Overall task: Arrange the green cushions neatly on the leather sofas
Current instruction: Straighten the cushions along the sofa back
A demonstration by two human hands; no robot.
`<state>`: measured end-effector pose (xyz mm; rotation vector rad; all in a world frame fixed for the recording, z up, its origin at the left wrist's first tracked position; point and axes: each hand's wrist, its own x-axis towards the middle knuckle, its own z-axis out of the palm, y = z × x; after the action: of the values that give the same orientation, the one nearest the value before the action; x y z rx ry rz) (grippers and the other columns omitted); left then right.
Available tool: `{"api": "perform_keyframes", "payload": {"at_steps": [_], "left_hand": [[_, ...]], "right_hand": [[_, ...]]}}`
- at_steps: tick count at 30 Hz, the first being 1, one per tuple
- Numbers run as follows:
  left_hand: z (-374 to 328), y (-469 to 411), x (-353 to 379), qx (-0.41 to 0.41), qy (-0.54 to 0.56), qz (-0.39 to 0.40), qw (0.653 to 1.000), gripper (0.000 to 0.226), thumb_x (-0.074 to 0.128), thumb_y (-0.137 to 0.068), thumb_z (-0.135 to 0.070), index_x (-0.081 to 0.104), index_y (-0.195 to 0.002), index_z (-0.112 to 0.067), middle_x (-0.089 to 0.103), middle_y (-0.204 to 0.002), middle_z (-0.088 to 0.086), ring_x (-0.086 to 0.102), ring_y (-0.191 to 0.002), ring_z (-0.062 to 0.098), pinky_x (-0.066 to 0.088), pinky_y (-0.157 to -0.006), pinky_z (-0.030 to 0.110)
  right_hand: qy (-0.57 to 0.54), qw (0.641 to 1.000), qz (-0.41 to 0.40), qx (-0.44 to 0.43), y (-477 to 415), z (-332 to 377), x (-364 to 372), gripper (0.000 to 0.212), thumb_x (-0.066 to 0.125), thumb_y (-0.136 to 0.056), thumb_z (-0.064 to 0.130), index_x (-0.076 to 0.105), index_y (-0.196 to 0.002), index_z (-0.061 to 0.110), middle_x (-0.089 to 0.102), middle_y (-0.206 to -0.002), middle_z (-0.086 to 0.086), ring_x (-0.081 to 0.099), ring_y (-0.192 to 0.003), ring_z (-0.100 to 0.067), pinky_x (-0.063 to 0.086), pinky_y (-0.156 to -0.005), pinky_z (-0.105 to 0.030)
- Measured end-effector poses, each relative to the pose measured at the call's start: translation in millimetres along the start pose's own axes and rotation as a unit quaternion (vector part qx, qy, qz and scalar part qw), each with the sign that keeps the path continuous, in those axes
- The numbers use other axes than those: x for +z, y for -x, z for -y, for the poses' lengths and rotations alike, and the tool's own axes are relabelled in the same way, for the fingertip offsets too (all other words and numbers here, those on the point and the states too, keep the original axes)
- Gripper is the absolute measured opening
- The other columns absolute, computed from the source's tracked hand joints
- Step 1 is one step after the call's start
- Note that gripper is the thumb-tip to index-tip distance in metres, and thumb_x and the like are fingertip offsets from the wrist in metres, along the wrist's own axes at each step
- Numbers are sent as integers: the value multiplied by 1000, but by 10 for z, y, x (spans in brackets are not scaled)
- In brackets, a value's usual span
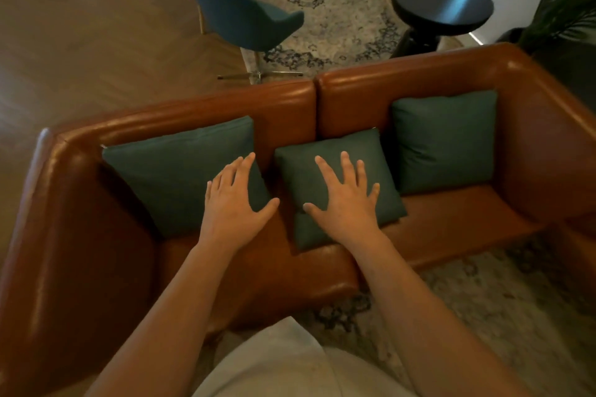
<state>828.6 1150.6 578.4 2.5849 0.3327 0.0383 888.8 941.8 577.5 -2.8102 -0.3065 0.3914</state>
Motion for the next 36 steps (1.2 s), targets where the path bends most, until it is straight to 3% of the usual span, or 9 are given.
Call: {"api": "perform_keyframes", "payload": {"at_steps": [6,12,36], "left_hand": [[-939,245,437,-23,2,2,1000,97,69,-91,-61,14,-167,-35,20,-172,1,18,-158,26,18,-129,55],[-1336,165,591,-33,-9,1,999,99,68,-90,-63,13,-167,-36,18,-173,0,17,-159,25,17,-129,55],[-1260,-1606,748,-33,-56,72,995,102,66,-89,-68,8,-166,-37,9,-174,0,11,-160,27,12,-130,56]], "right_hand": [[15,1000,7,-13,173,-942,-464,95,62,-96,64,-2,-165,50,-18,-176,-2,-18,-161,-35,6,-124,-72],[5,1000,4,-20,30,-1350,-753,94,63,-97,63,0,-165,49,-17,-176,-1,-17,-161,-34,6,-124,-72],[12,999,38,12,-1510,-1287,-846,90,60,-99,62,0,-165,50,-14,-176,-1,-15,-162,-35,6,-124,-72]]}}
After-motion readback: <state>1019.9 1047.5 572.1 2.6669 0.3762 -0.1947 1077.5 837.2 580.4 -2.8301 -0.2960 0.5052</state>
